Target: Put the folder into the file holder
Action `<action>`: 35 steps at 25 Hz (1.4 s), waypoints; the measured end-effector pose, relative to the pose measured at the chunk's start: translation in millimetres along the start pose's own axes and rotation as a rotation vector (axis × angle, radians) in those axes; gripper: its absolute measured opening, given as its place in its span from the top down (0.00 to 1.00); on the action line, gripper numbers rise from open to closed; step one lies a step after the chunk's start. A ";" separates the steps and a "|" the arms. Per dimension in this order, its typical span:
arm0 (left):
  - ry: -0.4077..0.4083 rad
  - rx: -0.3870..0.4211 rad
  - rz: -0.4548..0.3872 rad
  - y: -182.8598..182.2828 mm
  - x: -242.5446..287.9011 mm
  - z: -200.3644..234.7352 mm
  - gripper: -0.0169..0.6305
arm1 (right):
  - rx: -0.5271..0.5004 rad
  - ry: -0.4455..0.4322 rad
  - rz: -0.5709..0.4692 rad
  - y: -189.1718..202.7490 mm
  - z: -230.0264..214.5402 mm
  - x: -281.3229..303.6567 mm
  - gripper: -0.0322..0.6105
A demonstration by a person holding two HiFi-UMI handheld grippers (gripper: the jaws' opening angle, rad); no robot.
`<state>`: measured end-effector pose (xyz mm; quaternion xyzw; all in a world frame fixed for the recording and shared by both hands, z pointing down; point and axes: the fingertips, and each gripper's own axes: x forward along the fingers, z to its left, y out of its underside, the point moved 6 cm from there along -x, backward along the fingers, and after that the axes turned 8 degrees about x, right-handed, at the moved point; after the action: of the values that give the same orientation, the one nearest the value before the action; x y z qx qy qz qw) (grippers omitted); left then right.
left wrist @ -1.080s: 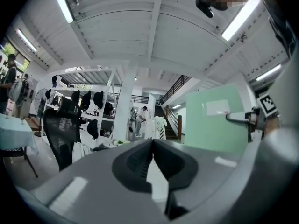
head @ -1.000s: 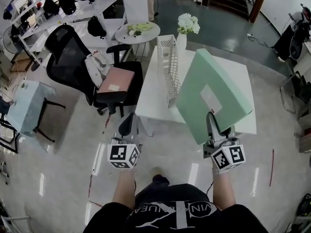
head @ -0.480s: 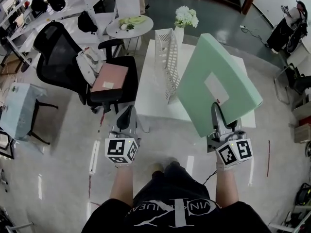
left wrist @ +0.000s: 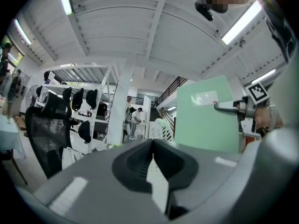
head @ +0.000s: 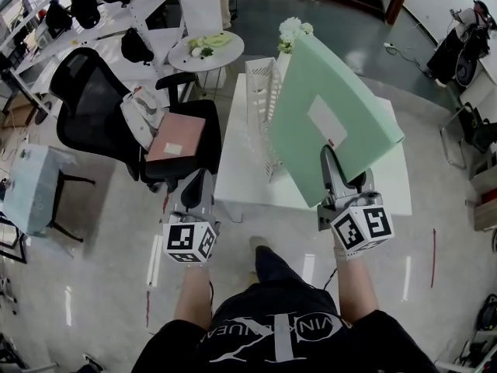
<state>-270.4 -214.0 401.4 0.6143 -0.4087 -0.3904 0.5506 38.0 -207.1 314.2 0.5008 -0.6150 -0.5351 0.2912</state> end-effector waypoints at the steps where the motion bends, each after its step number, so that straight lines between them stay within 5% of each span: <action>1: -0.008 0.001 -0.001 -1.0 5.6 3.9 0.97 | -0.001 0.001 0.003 0.2 -1.9 8.2 0.68; 35: -0.048 -0.005 0.060 26.2 110.7 43.1 0.97 | 0.013 0.023 0.032 50.0 -26.7 160.1 0.67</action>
<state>-272.3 -334.2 420.4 0.5909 -0.4387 -0.3894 0.5538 -6.0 -369.1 340.1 0.4990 -0.6230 -0.5203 0.3035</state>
